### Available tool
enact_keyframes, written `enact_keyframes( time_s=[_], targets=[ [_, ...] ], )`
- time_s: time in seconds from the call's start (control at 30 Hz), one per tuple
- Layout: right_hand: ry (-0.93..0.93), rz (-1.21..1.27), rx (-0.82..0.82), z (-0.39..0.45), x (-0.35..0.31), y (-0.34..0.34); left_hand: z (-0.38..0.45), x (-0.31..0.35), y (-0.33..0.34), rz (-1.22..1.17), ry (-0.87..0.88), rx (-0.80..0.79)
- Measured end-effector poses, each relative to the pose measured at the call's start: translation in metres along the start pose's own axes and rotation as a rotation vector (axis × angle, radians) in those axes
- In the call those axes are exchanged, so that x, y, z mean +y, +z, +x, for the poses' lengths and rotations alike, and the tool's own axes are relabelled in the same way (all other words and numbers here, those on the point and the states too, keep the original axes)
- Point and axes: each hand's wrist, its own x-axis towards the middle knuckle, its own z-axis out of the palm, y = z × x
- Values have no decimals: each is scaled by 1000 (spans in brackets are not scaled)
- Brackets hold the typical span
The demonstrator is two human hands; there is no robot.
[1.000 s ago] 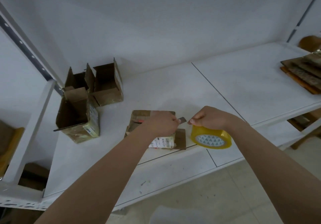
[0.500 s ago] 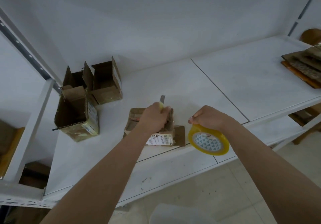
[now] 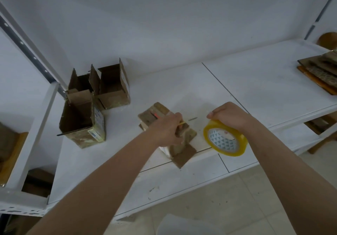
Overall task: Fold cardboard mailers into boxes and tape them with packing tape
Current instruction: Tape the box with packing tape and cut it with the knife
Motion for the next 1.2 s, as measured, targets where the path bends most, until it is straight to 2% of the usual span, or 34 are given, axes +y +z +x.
enact_keyframes(
  time_s=[0.07, 0.2, 0.27, 0.37, 0.4, 0.47, 0.6, 0.77, 0.9, 1.07, 1.13, 1.2],
  targets=[
    [-41, 46, -39, -2, -3, -1, -7, -22, -15, 6, 94, -76],
    [-113, 142, -114, -7, -14, 3, -14, -48, -31, -59, 102, -133],
    [-146, 145, -124, -11, -19, 5, -16, -48, -30, -193, 72, -9],
    [-191, 121, -139, -17, -28, 4, -18, -39, -25, -498, -70, 427],
    [-204, 114, -144, -19, -31, 4, -19, -31, -26, -599, -133, 526],
    [-232, 105, -146, -22, -36, 3, -18, -13, -28, -736, -186, 527],
    [-288, 89, -125, -25, -43, 4, -16, 16, -29, -701, -125, 309],
    [-317, 81, -179, -31, -50, 8, -15, 20, -25, -879, -57, 348],
    [-295, 243, -249, -28, -46, 8, -25, 15, -30, -859, -83, 470],
    [-383, 473, -300, -19, -36, -5, -49, -10, -33, -904, -248, 669],
    [-351, 376, -243, -16, -31, -9, -65, -30, -29, -884, -356, 762],
    [-328, 83, -151, -9, -27, -8, -81, -46, -19, -823, -444, 784]
  ],
)
